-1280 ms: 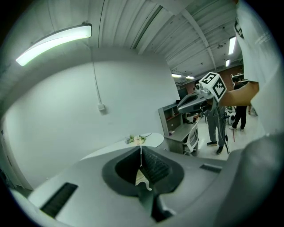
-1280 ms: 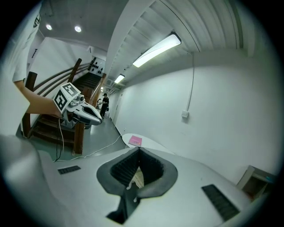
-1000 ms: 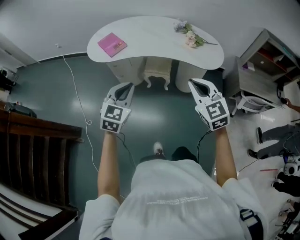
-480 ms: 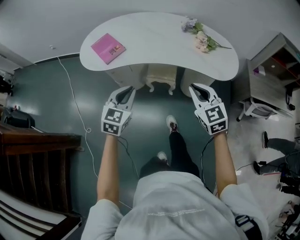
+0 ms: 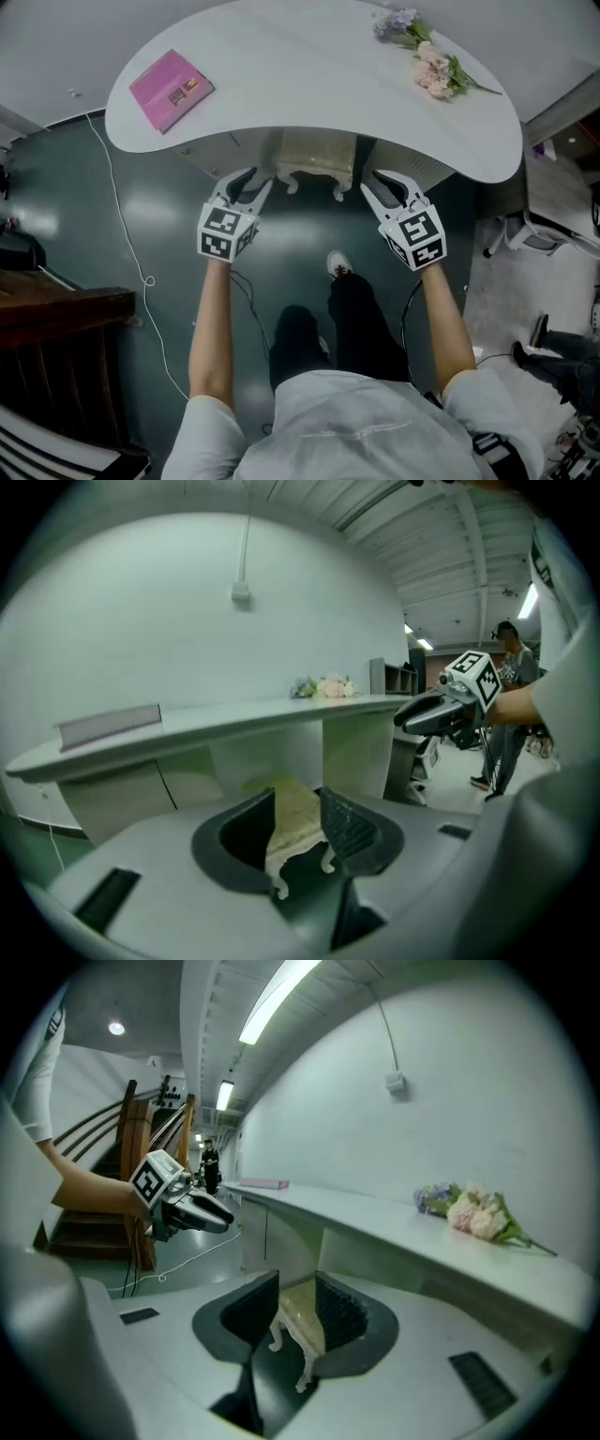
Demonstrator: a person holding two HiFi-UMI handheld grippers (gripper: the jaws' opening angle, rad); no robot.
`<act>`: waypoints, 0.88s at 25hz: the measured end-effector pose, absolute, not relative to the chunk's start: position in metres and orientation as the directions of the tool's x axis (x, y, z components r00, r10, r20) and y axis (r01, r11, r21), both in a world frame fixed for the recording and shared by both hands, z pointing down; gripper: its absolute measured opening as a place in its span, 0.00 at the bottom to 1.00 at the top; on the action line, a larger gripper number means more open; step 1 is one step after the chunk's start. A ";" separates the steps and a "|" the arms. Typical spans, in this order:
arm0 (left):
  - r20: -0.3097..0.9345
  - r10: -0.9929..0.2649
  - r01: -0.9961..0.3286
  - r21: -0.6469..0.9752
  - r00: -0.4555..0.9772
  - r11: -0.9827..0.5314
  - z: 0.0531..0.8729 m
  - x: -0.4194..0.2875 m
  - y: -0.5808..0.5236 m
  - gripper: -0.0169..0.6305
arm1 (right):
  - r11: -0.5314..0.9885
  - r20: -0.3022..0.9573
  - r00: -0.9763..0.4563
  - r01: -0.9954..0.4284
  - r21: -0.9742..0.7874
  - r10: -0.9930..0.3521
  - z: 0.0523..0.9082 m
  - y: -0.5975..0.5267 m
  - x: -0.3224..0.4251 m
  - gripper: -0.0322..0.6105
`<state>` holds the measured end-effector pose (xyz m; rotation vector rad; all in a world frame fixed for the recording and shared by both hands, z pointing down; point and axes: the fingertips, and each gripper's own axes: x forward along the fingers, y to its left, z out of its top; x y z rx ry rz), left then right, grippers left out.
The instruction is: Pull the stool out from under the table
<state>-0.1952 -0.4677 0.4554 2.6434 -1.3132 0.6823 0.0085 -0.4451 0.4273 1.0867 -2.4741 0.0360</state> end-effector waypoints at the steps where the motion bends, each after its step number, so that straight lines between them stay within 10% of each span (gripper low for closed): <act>1: 0.447 -0.725 -0.778 -0.096 0.524 -0.621 0.478 -0.195 -0.476 0.26 | 0.703 0.408 -0.603 -0.693 0.160 -0.686 0.449 -0.452 0.008 0.24; 22: 0.492 -0.699 -0.784 -0.052 0.519 -0.619 0.783 -0.194 -0.587 0.48 | 0.649 0.451 -0.560 -0.758 0.060 -0.695 0.763 -0.557 0.028 0.50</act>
